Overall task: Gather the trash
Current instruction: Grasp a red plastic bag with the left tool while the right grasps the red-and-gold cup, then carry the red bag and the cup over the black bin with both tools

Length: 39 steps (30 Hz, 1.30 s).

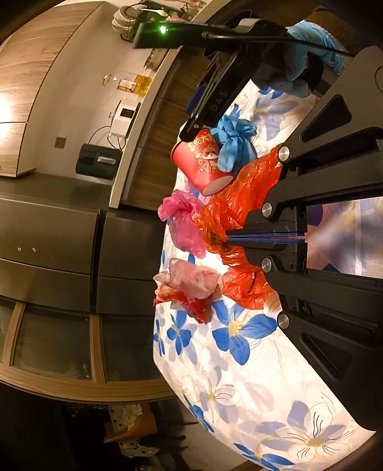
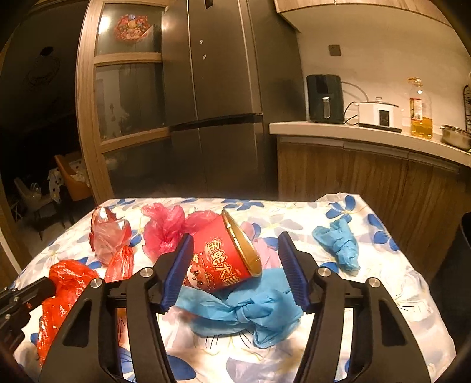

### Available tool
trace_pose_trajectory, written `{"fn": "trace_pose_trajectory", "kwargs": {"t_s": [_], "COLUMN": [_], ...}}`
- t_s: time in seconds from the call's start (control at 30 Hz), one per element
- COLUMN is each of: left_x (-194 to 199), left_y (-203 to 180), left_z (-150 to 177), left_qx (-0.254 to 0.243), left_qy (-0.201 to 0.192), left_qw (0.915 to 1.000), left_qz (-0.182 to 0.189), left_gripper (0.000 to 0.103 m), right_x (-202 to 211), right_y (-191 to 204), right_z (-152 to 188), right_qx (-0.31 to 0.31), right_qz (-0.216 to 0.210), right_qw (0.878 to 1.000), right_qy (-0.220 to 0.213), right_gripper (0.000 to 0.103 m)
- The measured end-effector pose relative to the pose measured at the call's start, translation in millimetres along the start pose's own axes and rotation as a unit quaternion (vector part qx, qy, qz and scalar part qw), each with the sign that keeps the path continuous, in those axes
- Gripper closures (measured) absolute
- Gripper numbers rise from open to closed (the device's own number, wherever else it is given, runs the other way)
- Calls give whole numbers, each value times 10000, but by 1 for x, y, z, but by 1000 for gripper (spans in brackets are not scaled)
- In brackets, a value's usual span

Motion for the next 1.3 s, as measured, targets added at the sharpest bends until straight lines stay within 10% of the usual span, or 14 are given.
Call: {"fn": "trace_pose_trajectory", "kwargs": {"t_s": [0.9,1.3], "left_x": [2,19], "left_y": [2,-6], "left_z": [3,-1], "left_qx": [31,-52], "left_qy": [95,-70], "left_qw": [9999,9999], "left_qz": [52,60], "left_gripper": [103,103], "right_x": [1,53], "right_y": [29,18], "right_z": [22,3], "right_qx": [115,-48], "right_qz": [-1136,-1098], "right_qw": [9913,9939], "right_qy": [657,106], "right_gripper": [89,99]}}
Point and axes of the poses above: each gripper's, at about its wrist camera, not at the fingertips, and x roughly against the way its jaws point, y to its left, z to its underside, the point moved 3 cm from there along -x, roughly the way its jaws point, and after that the axes turned 5 degrees about -y, right-handed, at the moved point
